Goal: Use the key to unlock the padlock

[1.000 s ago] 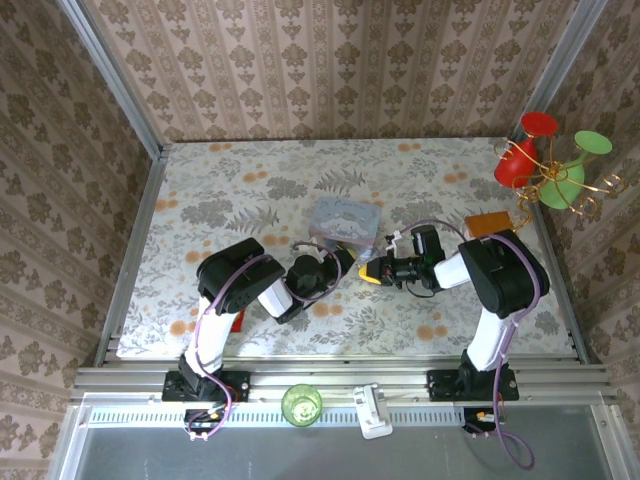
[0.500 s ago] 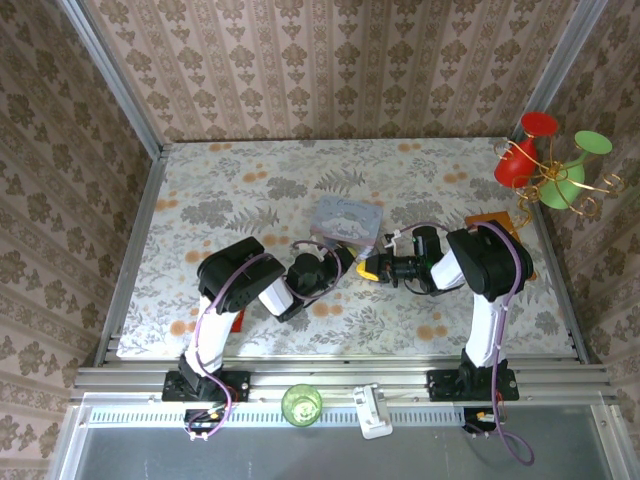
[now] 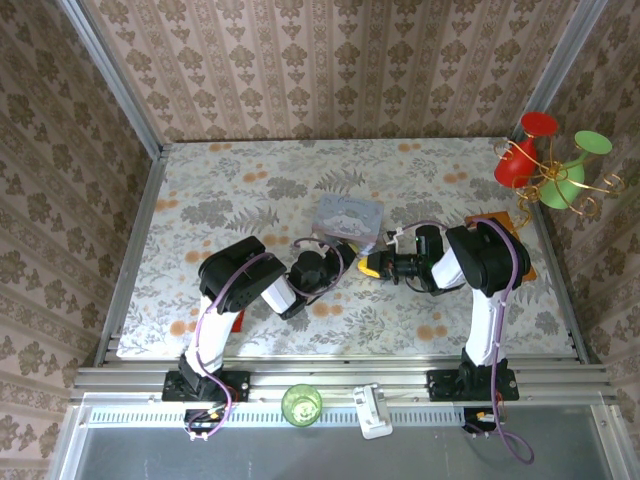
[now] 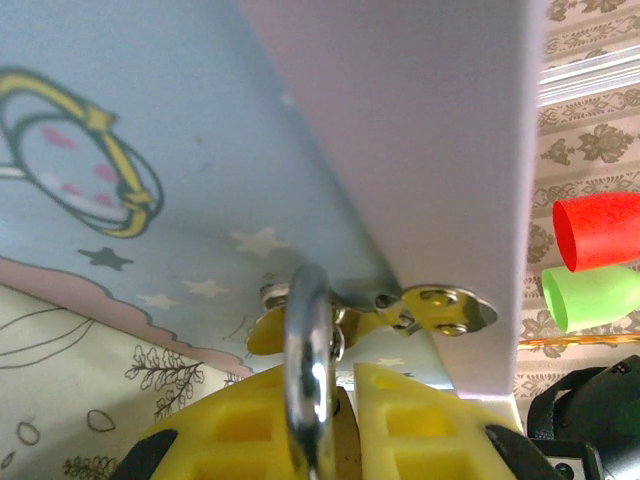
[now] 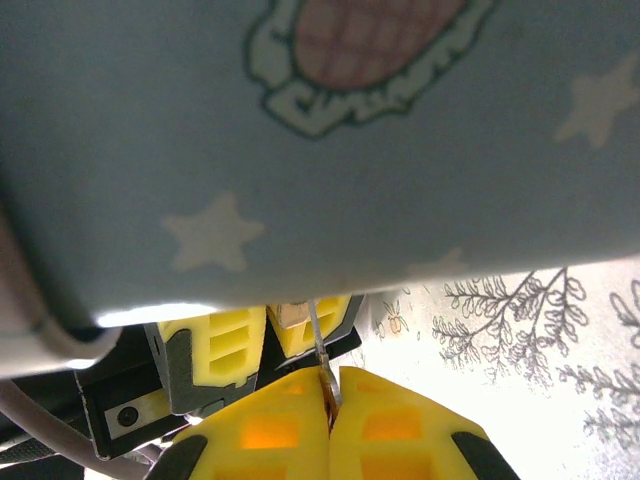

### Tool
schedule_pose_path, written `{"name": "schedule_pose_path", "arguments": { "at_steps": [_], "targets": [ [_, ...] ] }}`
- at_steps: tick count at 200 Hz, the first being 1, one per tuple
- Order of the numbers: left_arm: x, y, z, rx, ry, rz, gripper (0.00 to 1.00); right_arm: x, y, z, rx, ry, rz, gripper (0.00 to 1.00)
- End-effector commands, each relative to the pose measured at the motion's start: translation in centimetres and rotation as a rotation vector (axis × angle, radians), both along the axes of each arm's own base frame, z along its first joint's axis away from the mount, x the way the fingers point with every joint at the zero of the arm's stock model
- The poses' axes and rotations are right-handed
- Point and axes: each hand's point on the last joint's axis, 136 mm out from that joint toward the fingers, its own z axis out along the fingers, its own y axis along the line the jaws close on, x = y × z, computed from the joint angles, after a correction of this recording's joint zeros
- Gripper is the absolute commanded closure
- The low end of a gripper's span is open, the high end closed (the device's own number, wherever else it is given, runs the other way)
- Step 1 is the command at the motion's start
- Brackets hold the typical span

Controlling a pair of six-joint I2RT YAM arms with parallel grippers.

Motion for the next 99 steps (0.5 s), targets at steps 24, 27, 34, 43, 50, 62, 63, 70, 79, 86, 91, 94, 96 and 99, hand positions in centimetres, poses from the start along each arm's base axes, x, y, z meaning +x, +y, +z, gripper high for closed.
{"name": "schedule_pose_path", "arguments": {
  "at_steps": [24,27,34,43,50,62,63,70,79,86,91,94,96,99],
  "targets": [
    [-4.6,-4.3,1.2,-0.05,0.038,-0.211,1.0,1.5,0.4,-0.3,-0.034,-0.083,-0.033,1.0],
    [-4.6,-4.4,1.4,-0.053,0.037,-0.213,1.0,1.4,0.4,-0.4,-0.037,-0.087,-0.037,1.0],
    [-4.6,-4.6,1.7,-0.059,0.033,-0.215,1.0,1.5,0.4,-0.3,-0.042,-0.101,-0.045,1.0],
    [-4.6,-4.7,2.0,-0.067,0.031,-0.216,1.0,1.5,0.3,-0.2,-0.044,-0.12,-0.058,1.0],
    [-4.6,-4.9,2.3,-0.071,0.026,-0.219,1.0,1.6,0.3,0.1,-0.037,-0.141,-0.066,1.0],
    [-4.5,-4.9,2.5,-0.072,0.022,-0.222,1.0,1.7,0.2,0.5,-0.031,-0.171,-0.079,1.0],
    [-4.5,-4.9,2.4,-0.072,0.022,-0.221,1.0,1.7,0.2,0.5,-0.031,-0.173,-0.08,1.0],
    [-4.4,-4.8,2.5,-0.073,0.023,-0.215,1.0,1.9,-0.1,0.4,-0.04,-0.178,-0.095,1.0],
    [-4.5,-4.7,2.5,-0.067,0.019,-0.216,1.0,2.1,-0.4,0.3,-0.05,-0.187,-0.108,1.0],
    [-4.6,-4.7,2.4,-0.064,0.02,-0.216,1.0,2.4,-0.6,0.2,-0.061,-0.189,-0.125,1.0],
    [-4.6,-4.7,2.4,-0.065,0.024,-0.214,1.0,2.5,-0.7,0.2,-0.071,-0.195,-0.132,1.0],
    [-4.7,-4.6,2.3,-0.064,0.028,-0.213,1.0,2.5,-0.7,0.2,-0.074,-0.198,-0.132,1.0],
    [-4.7,-4.6,2.2,-0.064,0.03,-0.214,1.0,2.6,-0.7,0.2,-0.076,-0.199,-0.13,1.0],
    [-4.7,-4.7,2.2,-0.065,0.031,-0.215,1.0,2.6,-0.6,0.3,-0.077,-0.198,-0.125,1.0]
  ]
}}
